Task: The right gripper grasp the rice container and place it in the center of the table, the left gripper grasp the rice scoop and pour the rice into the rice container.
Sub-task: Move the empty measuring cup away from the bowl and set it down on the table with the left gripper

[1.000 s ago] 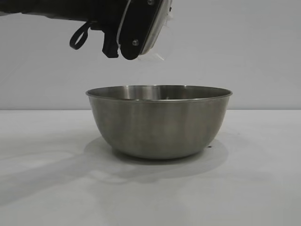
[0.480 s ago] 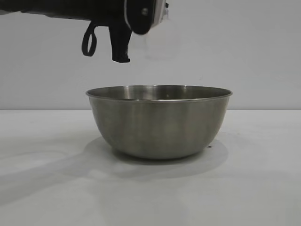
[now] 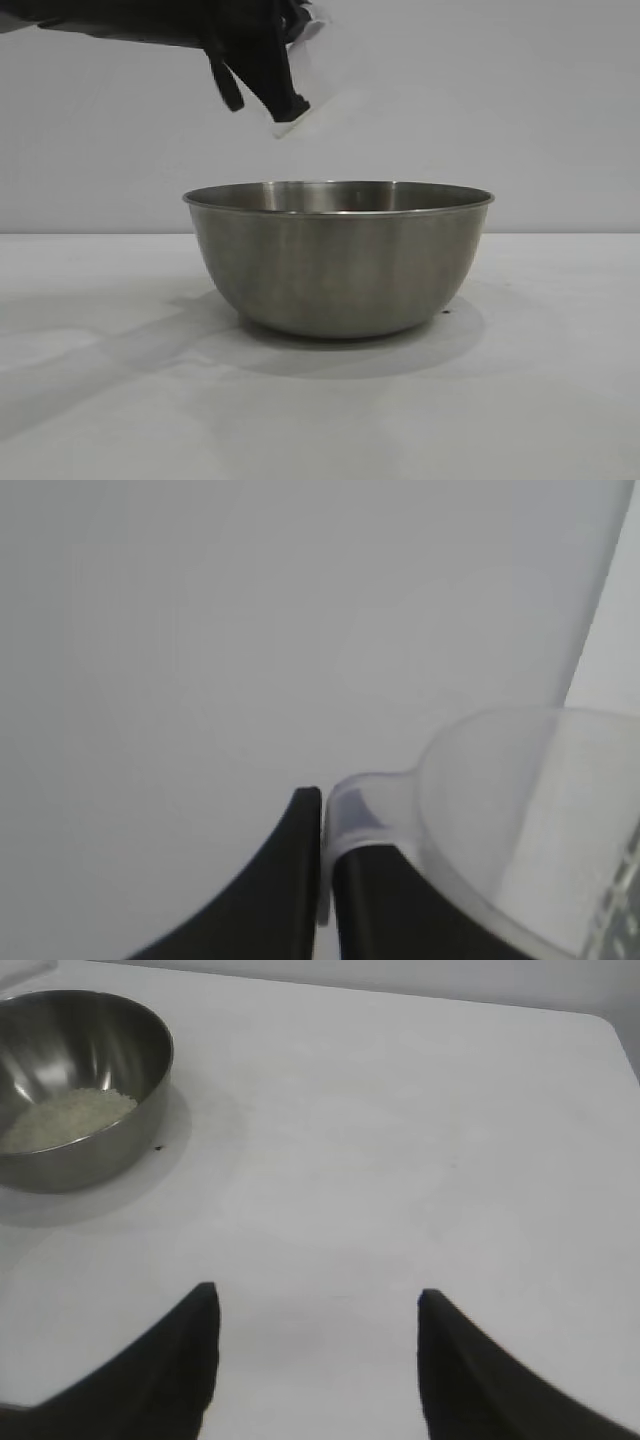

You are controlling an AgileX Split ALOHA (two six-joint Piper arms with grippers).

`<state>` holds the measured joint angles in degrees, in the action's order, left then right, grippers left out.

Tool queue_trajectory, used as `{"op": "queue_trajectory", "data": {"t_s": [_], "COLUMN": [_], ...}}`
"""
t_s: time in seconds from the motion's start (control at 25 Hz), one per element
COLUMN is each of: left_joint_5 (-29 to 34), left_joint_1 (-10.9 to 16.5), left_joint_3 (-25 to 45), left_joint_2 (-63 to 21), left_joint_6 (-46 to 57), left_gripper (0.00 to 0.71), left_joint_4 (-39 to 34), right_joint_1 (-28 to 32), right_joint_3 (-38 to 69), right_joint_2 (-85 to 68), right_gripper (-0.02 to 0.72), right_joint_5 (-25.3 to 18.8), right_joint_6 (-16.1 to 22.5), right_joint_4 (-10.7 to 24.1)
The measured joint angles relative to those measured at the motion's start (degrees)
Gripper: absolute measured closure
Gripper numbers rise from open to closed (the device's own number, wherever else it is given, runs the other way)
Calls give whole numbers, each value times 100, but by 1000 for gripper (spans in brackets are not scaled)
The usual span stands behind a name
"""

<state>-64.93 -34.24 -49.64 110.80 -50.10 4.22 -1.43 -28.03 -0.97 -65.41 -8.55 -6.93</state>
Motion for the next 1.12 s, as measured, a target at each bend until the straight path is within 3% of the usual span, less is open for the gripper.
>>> {"op": "queue_trajectory", "data": {"t_s": [0.2,0.48,0.72,1.12], "left_joint_5": [0,0,0,-13], "left_joint_1": [0,0,0,0], "left_joint_3": [0,0,74,1004], "left_joint_2": [0,0,-58,-728], "left_joint_6": [1473,2741,3016,2964], "left_gripper": [710,710,710,710], "left_joint_4": [465,865,1439,2860], "right_joint_1": [0,0,0,0], "right_joint_3": [0,0,0,0], "right_joint_2": [0,0,0,0], "right_gripper": [325,325,325,325], "right_joint_5": [0,0,0,0], "right_joint_6": [0,0,0,0], "right_joint_4": [0,0,0,0]}}
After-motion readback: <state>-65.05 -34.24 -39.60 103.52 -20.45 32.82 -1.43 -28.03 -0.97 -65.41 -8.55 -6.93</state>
